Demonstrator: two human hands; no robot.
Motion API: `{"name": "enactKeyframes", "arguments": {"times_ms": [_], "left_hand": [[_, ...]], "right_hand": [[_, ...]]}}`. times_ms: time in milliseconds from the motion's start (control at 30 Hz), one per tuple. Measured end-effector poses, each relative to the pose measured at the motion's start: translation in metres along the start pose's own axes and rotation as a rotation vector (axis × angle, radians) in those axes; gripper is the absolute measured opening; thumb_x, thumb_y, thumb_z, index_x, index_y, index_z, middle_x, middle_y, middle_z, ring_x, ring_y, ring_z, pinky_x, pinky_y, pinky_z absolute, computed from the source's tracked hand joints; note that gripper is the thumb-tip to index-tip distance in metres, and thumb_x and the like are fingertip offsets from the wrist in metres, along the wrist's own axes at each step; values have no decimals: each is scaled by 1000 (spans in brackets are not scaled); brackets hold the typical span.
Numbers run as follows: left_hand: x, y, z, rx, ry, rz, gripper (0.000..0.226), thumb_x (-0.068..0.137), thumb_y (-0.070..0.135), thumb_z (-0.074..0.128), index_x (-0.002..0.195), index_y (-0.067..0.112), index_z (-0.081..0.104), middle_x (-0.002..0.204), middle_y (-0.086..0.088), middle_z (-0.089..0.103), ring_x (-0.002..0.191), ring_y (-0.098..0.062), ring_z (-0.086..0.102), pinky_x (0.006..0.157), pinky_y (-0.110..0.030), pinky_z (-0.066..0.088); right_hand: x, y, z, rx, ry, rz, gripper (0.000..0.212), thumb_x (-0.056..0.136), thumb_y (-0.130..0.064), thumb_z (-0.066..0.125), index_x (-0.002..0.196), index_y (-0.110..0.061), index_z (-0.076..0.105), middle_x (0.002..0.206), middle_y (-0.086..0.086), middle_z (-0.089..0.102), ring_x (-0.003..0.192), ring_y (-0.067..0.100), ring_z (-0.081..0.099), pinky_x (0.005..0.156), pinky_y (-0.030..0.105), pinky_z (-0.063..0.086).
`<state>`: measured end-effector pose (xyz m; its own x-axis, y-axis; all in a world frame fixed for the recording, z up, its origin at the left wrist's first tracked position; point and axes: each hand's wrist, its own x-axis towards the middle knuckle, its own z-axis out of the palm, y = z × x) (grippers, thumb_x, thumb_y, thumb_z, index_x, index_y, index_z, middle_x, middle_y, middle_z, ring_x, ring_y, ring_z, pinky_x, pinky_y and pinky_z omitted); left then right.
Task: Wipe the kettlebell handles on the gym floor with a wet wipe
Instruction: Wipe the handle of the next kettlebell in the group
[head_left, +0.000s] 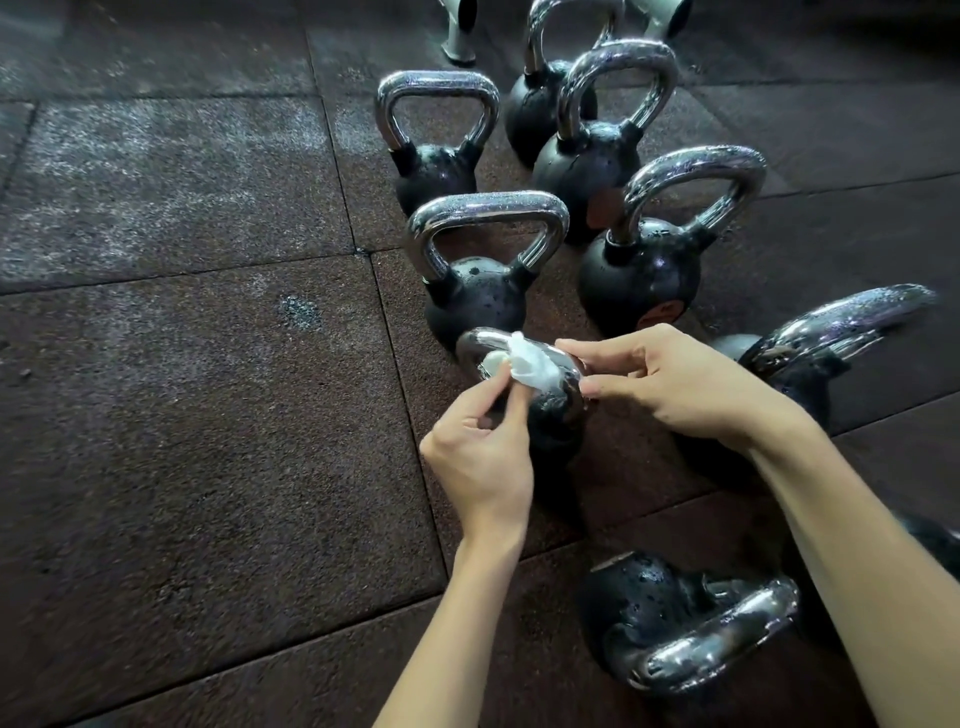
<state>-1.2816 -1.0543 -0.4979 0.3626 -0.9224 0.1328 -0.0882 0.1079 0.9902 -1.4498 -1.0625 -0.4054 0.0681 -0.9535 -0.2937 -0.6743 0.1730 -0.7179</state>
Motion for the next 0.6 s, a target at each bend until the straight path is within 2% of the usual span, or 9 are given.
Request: {"name": "enactKeyframes", "arguments": {"times_ms": [100,200,267,433,533,600], "left_hand": [[-3,1,-1,55,-54,128,24,82,14,88,106,16,83,79,1,78,53,5,53,58,-6,38],[-20,0,4,68,-148,203,26,85,11,84,111,16,81,98,5,81,72,-7,69,68,-23,57],[-25,-3,7,59,-141,215,26,86,10,82,112,16,81,104,6,80,80,-13,74,74,-33,61],[-28,-3,1,50,-132,327,26,86,8,83,112,12,81,107,4,80,84,-10,75,76,-18,56],[-35,-16,2,80,-180,335,25,86,8,83,111,11,81,110,4,79,99,-3,74,82,-25,60],[-40,-30,4,138,-224,348,26,85,9,85,111,14,82,108,6,79,97,-3,74,75,-30,62]], "right_hand": [[1,4,0,20,14,-1,44,94,-16,74,136,-31,67,132,-17,67,127,-4,57,119,37,40],[2,5,-4,53,10,9,43,93,-19,75,134,-31,68,129,-14,70,125,-1,60,118,39,41],[1,4,-6,40,5,19,43,93,-22,76,133,-34,69,126,-14,72,124,0,62,117,41,42],[-4,-1,-3,97,16,28,41,90,-24,78,129,-29,71,118,-13,75,116,-4,65,115,34,44],[-2,-1,-1,93,28,24,40,91,-20,77,129,-30,71,119,-14,75,118,-4,64,115,35,44],[0,0,-2,67,35,25,40,91,-16,76,128,-31,71,122,-16,73,120,-5,62,116,36,44]]}}
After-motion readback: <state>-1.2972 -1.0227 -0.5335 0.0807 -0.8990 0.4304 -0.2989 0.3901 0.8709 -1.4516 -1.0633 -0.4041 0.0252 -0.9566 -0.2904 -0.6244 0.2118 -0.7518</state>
